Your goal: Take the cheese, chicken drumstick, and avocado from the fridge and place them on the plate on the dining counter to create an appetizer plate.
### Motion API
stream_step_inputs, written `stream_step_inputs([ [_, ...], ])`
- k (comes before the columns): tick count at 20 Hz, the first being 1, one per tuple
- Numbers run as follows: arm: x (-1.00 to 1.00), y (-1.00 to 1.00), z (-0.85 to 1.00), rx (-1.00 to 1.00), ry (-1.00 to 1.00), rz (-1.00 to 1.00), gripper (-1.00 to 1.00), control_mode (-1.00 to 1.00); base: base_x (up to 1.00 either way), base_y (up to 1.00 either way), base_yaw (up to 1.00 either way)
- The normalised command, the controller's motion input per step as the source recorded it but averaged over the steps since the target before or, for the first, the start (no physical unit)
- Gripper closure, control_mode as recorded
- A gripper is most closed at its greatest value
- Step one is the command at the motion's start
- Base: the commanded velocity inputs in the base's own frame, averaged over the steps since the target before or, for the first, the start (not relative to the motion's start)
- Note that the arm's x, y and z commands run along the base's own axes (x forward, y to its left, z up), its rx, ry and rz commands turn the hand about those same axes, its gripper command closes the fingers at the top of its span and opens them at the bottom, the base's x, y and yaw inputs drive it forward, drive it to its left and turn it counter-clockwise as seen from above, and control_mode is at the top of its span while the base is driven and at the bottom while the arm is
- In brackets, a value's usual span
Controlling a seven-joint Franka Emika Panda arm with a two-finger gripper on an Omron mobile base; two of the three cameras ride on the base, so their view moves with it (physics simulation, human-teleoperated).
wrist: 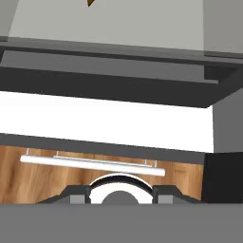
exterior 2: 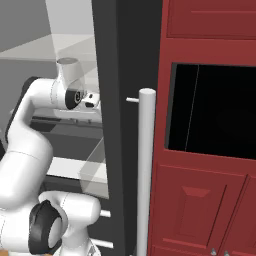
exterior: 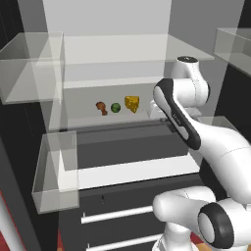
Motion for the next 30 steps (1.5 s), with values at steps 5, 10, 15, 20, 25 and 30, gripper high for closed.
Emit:
stream_step_inputs([
  [5,-0.11,0.11,0.00,0.00,-0.13,0.00,-1.00,-1.00,0.00,0.00,0.00],
  [10,-0.04,0.38,0.08,0.00,-0.46,0.00,-1.00,-1.00,0.00,0.00,0.00],
  [15,0.01,0.30,0.00,0.04,-0.22,0.00,-1.00,-1.00,0.00,0.00,0.00],
  [20,0.06,0.09,0.00,0.07,-0.09,-0.02,-1.00,-1.00,0.00,0.00,0.00],
  [25,0.24,0.00,-0.07,0.03,-0.03,-0.07,-1.00,-1.00,0.00,0.00,0.00],
  [30,0.41,0.00,-0.07,0.00,0.01,-0.10,-1.00,-1.00,0.00,0.00,0.00],
])
